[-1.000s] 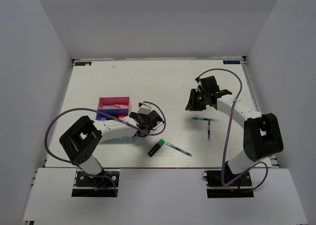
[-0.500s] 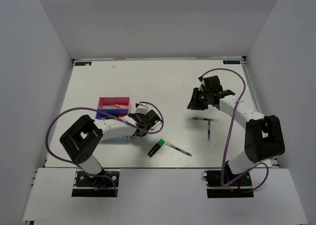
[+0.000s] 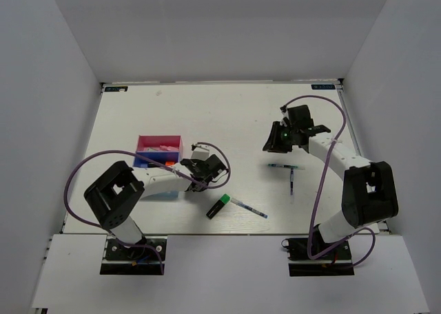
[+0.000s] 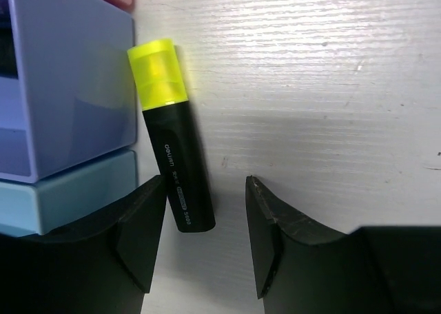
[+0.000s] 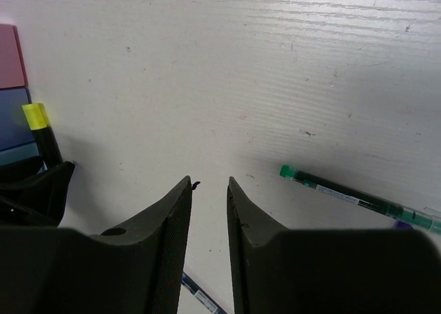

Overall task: Sort the stationery into containers
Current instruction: Grab a piece of stationery with the left arm, then place the stationery into the container

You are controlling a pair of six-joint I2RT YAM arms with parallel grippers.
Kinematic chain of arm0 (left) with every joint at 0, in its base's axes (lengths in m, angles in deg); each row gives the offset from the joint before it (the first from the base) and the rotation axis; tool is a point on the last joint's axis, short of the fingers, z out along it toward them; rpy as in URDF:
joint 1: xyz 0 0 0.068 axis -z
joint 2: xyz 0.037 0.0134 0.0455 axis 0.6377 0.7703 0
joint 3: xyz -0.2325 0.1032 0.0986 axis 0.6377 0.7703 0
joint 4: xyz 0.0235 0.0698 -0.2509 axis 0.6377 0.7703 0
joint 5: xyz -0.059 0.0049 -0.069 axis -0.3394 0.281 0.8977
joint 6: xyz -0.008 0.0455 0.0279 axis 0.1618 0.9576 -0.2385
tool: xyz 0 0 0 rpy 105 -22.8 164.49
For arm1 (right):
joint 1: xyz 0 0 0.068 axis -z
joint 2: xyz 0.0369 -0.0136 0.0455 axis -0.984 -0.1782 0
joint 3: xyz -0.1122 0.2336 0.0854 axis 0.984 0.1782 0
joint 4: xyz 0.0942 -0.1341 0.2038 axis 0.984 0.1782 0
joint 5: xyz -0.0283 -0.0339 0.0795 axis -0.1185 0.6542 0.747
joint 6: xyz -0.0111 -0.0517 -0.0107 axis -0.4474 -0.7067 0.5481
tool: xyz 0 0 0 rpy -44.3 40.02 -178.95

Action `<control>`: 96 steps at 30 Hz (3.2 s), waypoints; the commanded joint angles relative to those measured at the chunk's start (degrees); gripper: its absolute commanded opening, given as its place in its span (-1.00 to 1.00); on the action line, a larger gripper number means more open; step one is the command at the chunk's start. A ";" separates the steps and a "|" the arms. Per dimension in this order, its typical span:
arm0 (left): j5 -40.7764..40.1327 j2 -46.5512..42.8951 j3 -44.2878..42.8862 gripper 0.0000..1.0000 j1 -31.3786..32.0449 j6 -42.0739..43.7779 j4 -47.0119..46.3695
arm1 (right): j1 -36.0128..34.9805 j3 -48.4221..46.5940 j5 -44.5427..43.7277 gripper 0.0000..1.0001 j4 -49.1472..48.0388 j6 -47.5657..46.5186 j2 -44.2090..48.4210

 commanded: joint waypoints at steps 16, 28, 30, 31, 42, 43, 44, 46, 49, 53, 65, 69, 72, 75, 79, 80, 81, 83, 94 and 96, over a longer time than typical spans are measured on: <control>1.42 1.87 -2.67 0.19 0.81 -5.24 5.23 | 2.31 0.49 2.41 -0.39 -1.42 1.28 2.95; 0.36 3.71 -3.11 0.19 -0.15 -8.75 5.32 | 3.64 0.67 3.91 -0.39 -1.51 1.80 2.86; 0.28 4.33 -3.02 0.19 -0.68 -10.15 5.40 | 4.07 0.76 3.91 -0.39 -1.51 1.98 3.04; 0.36 4.59 -2.76 0.19 -1.12 -10.68 5.32 | 3.81 0.67 4.00 -0.39 -1.60 1.89 3.13; 7.04 6.52 2.69 0.19 -1.73 -17.28 -2.67 | 6.18 0.84 5.23 -0.39 -2.12 2.60 3.30; 7.74 6.61 3.04 0.19 -1.56 -18.06 -2.94 | 6.18 0.93 5.49 -0.39 -1.95 2.68 3.57; 7.92 7.22 3.13 0.19 -1.12 -18.42 -3.12 | 6.44 0.93 5.58 -0.39 -1.95 2.68 3.39; 8.28 7.67 3.75 0.19 -0.77 -19.65 -4.00 | 6.97 1.02 5.75 -0.39 -1.95 2.69 3.83; 8.28 8.37 3.40 0.12 0.28 -20.18 -4.09 | 7.32 1.02 6.19 -0.39 -2.13 2.95 3.74; 8.98 9.42 3.39 -0.08 0.99 -21.15 -4.53 | 8.11 1.20 6.81 -0.39 -2.13 3.13 3.92; 6.18 5.92 -2.22 -1.00 5.03 -13.16 -0.76 | 9.17 1.99 8.39 -0.39 -2.66 3.21 4.45; 4.50 1.70 -5.48 -1.00 5.74 -10.16 1.88 | 9.26 2.25 8.57 -0.36 -2.92 2.95 4.80; 2.92 -2.96 -6.80 -1.00 5.12 -9.63 2.94 | 9.52 2.51 8.92 -0.36 -3.18 3.04 4.89; 2.13 -8.57 -7.50 -1.00 3.72 -10.25 4.08 | 9.52 2.34 9.01 -0.36 -3.18 3.12 4.97; 1.69 -13.07 -6.89 -1.00 0.47 -12.53 4.26 | 9.70 2.51 9.01 -0.36 -3.18 3.12 5.06; 1.86 -14.73 -6.80 -1.00 -0.84 -13.14 4.35 | 9.70 2.52 8.92 -0.36 -3.09 3.21 4.97; 1.86 -15.18 -6.45 -1.00 -2.42 -14.63 4.70 | 9.70 2.43 9.01 -0.36 -2.83 3.21 5.15; 1.42 -17.01 -5.49 -1.00 -4.97 -17.52 4.70 | 9.79 2.52 9.18 -0.36 -2.92 3.21 5.24; -1.04 -24.50 1.46 -1.00 -16.94 -31.08 4.26 | 11.02 2.95 10.59 -0.36 -3.09 3.74 5.94; -0.87 -25.20 1.99 -1.00 -19.05 -30.38 4.09 | 11.45 2.96 10.94 -0.36 -3.18 3.74 5.94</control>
